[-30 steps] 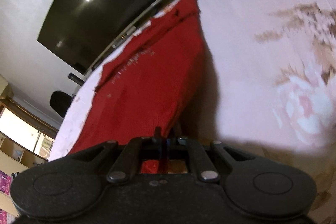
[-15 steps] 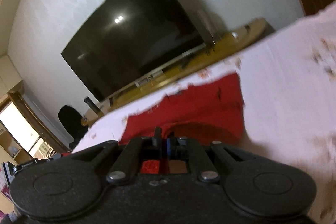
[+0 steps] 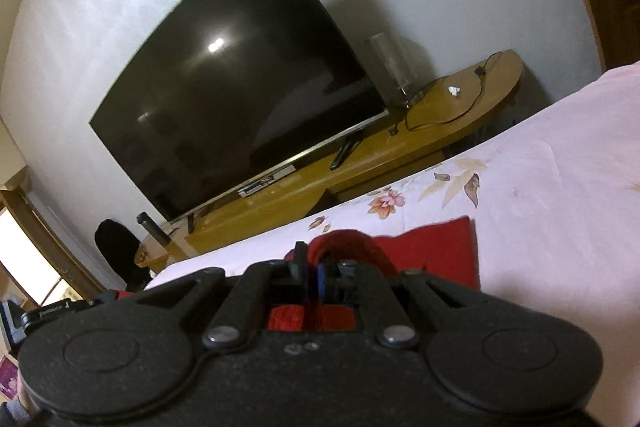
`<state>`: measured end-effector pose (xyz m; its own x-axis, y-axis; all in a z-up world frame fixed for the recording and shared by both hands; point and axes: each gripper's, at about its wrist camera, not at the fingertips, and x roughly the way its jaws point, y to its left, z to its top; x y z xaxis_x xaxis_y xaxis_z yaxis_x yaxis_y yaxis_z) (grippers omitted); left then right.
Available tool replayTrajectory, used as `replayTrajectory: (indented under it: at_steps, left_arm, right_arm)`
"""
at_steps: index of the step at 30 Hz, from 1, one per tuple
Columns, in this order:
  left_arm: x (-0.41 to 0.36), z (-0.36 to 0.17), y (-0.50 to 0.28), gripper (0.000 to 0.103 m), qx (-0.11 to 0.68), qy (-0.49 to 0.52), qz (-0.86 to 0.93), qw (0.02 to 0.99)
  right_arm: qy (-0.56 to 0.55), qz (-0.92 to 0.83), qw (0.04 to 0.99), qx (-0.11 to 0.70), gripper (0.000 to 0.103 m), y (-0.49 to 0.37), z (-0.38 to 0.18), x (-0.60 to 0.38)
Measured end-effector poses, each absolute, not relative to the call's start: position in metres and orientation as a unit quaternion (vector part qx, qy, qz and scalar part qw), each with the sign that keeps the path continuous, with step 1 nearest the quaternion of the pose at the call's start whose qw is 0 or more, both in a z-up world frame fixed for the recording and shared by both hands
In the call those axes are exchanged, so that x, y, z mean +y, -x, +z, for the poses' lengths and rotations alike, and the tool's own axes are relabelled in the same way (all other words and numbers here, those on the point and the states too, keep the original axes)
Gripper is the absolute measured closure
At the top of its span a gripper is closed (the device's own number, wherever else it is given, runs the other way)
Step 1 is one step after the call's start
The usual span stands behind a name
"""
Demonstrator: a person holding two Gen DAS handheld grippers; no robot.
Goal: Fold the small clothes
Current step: 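Lift the held hem with both tools and fold it toward the collar, then lower the hem onto the sweater and open both tools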
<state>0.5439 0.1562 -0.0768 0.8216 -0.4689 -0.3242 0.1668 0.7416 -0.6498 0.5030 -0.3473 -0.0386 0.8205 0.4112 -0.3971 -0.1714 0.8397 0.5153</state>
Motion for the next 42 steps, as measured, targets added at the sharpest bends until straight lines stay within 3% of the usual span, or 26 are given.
replayTrajectory:
  at_steps: [10,23,29,30,32,33,34,37,38,39,42]
  left_arm:
    - [0.135,-0.147,-0.651,0.100,0.305,0.300,-0.137,0.893]
    - [0.130,-0.206,-0.684,0.100,0.314,0.302,-0.111,0.893]
    - [0.133,-0.224,-0.679,0.098,0.259,0.339,-0.099,0.899]
    - [0.132,-0.221,-0.679,0.096,0.256,0.331,-0.101,0.903]
    - [0.133,-0.219,-0.677,0.073,0.244,0.325,-0.098,0.908]
    - [0.136,-0.218,-0.675,0.042,0.236,0.327,-0.089,0.911]
    - [0.139,-0.217,-0.673,0.028,0.228,0.329,-0.077,0.913]
    - [0.145,-0.212,-0.670,0.030,0.210,0.333,-0.067,0.917]
    - [0.144,-0.209,-0.670,0.035,0.213,0.325,-0.073,0.919]
    - [0.139,-0.203,-0.670,0.050,0.216,0.302,-0.085,0.925]
    - [0.111,-0.188,-0.679,0.055,0.254,0.198,-0.104,0.941]
  right_arm:
    - [-0.268,0.138,0.898,0.322,0.098,-0.624,-0.114,-0.360]
    - [-0.314,0.134,0.862,0.374,0.098,-0.673,-0.183,-0.364]
    - [-0.344,0.155,0.863,0.337,0.083,-0.671,-0.191,-0.373]
    - [-0.346,0.157,0.863,0.332,0.079,-0.670,-0.191,-0.374]
    - [-0.351,0.157,0.866,0.320,0.065,-0.669,-0.189,-0.377]
    - [-0.352,0.154,0.870,0.309,0.050,-0.668,-0.187,-0.379]
    - [-0.351,0.150,0.875,0.297,0.042,-0.667,-0.185,-0.381]
    - [-0.324,0.136,0.887,0.300,0.045,-0.668,-0.180,-0.382]
    - [-0.318,0.140,0.886,0.306,0.048,-0.669,-0.179,-0.381]
    - [-0.309,0.143,0.888,0.310,0.051,-0.669,-0.177,-0.379]
    - [-0.260,0.149,0.905,0.302,0.051,-0.666,-0.161,-0.368]
